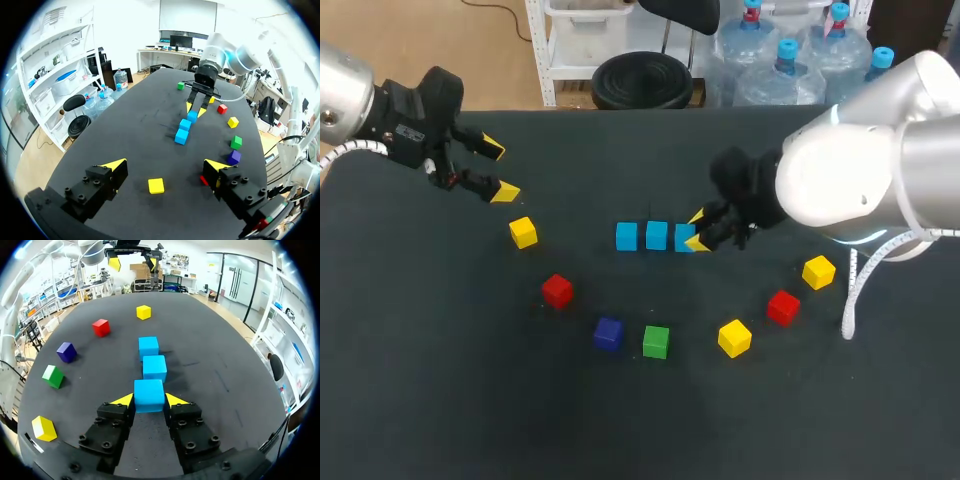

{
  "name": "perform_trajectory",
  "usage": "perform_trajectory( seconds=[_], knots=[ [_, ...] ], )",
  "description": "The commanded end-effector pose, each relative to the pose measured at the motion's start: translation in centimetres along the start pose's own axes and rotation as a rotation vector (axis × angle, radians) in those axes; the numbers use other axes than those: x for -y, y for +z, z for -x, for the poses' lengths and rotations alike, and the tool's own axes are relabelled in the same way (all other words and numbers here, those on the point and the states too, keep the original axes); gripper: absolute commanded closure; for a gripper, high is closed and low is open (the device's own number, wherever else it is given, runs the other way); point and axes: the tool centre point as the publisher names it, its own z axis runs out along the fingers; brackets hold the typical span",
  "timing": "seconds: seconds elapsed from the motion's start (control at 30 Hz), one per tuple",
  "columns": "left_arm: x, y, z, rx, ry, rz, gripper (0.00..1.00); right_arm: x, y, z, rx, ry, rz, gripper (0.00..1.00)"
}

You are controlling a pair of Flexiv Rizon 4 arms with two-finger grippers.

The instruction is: Place the blue cubes, place green cubes on the blue cubes, place the yellow cubes on the green cubes, then place the red cubes on the yellow cubes, and place purple cube on the red cubes.

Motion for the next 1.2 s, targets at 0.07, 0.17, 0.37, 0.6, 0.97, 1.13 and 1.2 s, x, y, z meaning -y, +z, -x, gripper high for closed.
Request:
perform_trajectory(
  seconds=[0.07, 0.17, 0.37, 0.6, 0.97, 1.13, 1.2],
  knots=[
    [0.06, -0.03, -0.16, 0.007, 0.003, 0.001, 0.0, 0.49, 0.19, -0.1, 0.005, -0.003, 0.006, 1.0],
    [0.06, -0.03, -0.16, 0.007, 0.003, 0.001, 0.0, 0.69, 0.12, -0.24, 0.005, -0.004, 0.004, 1.0],
    [0.06, -0.03, -0.16, 0.007, 0.003, 0.001, 0.0, 0.8, 0.0, -0.48, 0.003, -0.002, 0.003, 1.0],
    [0.06, -0.03, -0.16, 0.007, 0.003, 0.001, 0.0, 0.74, 0.09, -0.6, 0.003, 0.001, 0.009, 1.0],
    [0.06, -0.03, -0.16, 0.007, 0.003, 0.001, 0.0, 1.07, 0.27, -0.52, 0.007, 0.002, 0.015, 1.0],
    [0.06, -0.03, -0.16, 0.007, 0.003, 0.001, 0.0, 1.18, 0.27, -0.5, 0.01, 0.005, 0.02, 1.0],
    [0.06, -0.03, -0.16, 0.007, 0.003, 0.001, 0.0, 1.24, 0.26, -0.53, 0.009, 0.006, 0.02, 1.0]
  ],
)
